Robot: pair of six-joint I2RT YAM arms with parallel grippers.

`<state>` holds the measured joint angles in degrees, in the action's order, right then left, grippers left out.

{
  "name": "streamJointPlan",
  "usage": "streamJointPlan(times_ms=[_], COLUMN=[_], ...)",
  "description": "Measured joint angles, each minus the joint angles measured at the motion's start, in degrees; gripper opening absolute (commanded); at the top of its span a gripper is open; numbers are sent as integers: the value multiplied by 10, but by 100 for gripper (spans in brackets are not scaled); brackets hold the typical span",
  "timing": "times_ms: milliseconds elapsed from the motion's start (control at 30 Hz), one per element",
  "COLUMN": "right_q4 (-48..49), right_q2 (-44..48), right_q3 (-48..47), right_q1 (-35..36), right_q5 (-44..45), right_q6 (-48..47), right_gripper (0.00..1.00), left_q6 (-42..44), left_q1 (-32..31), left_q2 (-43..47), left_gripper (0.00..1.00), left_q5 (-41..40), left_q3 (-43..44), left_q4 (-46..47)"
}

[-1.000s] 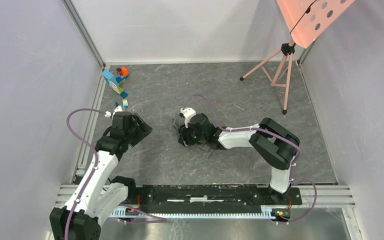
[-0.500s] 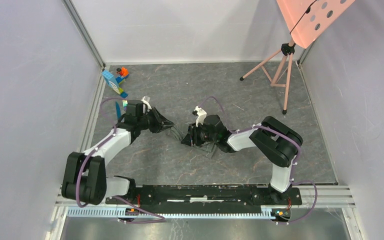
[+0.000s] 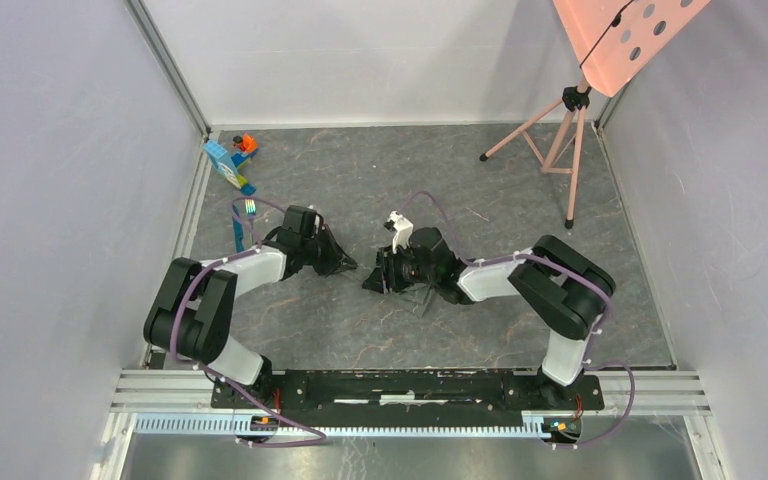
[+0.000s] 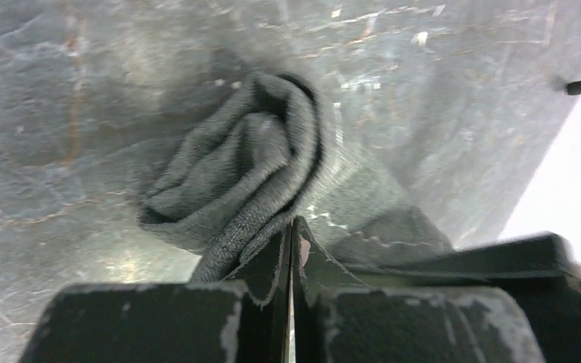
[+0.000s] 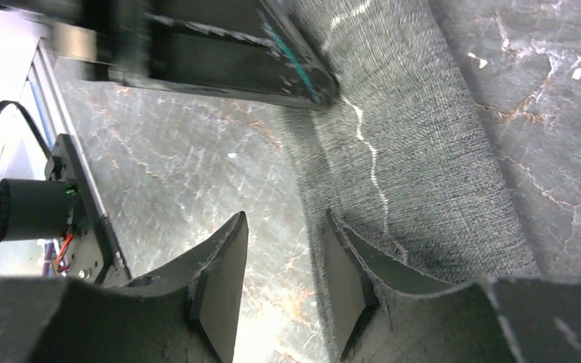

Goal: Fold the napkin into a case and place the utensils inside
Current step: Fold the 2/3-rectangle-folded napkin at the center of the board.

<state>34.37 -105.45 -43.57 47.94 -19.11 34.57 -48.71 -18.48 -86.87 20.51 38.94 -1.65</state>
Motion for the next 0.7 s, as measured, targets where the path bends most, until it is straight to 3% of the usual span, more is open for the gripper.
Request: streamJointPlan(times_ms=[200, 333, 600, 700], right_q4=[-143, -252, -358, -371], right_q2=[83, 93, 68, 59], right_q3=[-45, -137, -183, -173], right_q1=[-2, -12, -63, -77], right_q5=[-2, 14, 18, 6], right_q6=[-70, -183, -303, -313], right_gripper=[77, 82, 80, 62], left_q6=[11, 28, 59, 64], left_q1=[0, 0, -3, -3], left_q2=[-16, -16, -18, -21], left_gripper=[2, 2, 2, 2], left_q5=[-17, -21, -26, -25], left_q3=[-33, -33, -20, -16], left_q4=[29, 35, 16, 11])
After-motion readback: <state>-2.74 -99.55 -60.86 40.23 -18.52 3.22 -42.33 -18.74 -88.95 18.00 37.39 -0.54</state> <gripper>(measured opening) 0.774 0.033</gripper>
